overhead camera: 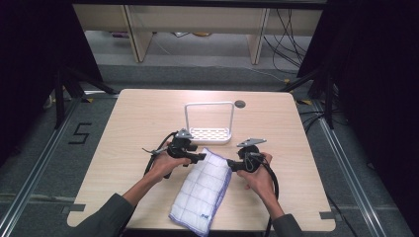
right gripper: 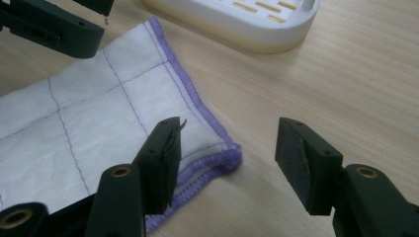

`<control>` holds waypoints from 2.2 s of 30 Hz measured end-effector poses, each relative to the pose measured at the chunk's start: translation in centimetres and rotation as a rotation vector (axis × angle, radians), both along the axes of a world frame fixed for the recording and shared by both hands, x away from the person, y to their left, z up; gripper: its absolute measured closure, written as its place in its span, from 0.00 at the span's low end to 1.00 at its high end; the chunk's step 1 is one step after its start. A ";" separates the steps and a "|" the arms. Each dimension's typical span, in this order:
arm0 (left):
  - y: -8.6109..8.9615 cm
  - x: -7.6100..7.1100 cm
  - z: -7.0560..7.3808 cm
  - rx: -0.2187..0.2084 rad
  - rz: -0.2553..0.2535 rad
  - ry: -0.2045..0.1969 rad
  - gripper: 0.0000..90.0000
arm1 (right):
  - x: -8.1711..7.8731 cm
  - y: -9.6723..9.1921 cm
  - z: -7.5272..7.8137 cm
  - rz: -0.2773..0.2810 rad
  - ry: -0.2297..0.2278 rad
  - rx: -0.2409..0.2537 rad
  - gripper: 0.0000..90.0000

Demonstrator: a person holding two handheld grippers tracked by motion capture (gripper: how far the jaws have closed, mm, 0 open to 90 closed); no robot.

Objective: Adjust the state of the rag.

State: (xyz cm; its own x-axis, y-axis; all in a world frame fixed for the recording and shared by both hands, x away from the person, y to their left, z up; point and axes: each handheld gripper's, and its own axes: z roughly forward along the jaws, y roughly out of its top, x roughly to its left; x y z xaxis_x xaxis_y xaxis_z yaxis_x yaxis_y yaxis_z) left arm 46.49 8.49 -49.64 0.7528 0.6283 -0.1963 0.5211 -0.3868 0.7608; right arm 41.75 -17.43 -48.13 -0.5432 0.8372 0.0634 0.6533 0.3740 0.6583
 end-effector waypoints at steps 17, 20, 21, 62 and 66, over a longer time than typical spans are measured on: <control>-0.8 0.9 -1.3 0.032 -0.037 -0.003 0.59 | 0.3 0.8 -0.7 -0.011 0.013 -0.004 0.48; -1.0 0.9 -1.5 0.018 -0.044 -0.004 0.65 | 0.3 0.9 -0.9 -0.004 0.018 -0.015 0.49; -1.2 0.9 -1.6 0.012 -0.033 -0.008 0.67 | 0.3 0.9 -1.0 -0.003 0.012 -0.018 0.49; 0.1 -0.5 0.3 0.010 -0.066 -0.076 0.95 | -0.1 2.5 0.4 0.121 -0.038 0.011 0.93; 1.0 -1.2 1.5 -0.014 -0.070 -0.100 0.95 | -0.2 2.7 1.0 0.143 -0.050 0.027 0.94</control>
State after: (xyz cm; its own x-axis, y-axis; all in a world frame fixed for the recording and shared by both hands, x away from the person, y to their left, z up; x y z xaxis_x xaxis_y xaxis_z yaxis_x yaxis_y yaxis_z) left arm 45.32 9.49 -48.10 0.8108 0.5714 -0.1266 0.4147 -0.4083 0.8132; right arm 41.59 -14.72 -47.13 -0.6596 0.7496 0.0551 0.5612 0.4424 0.6996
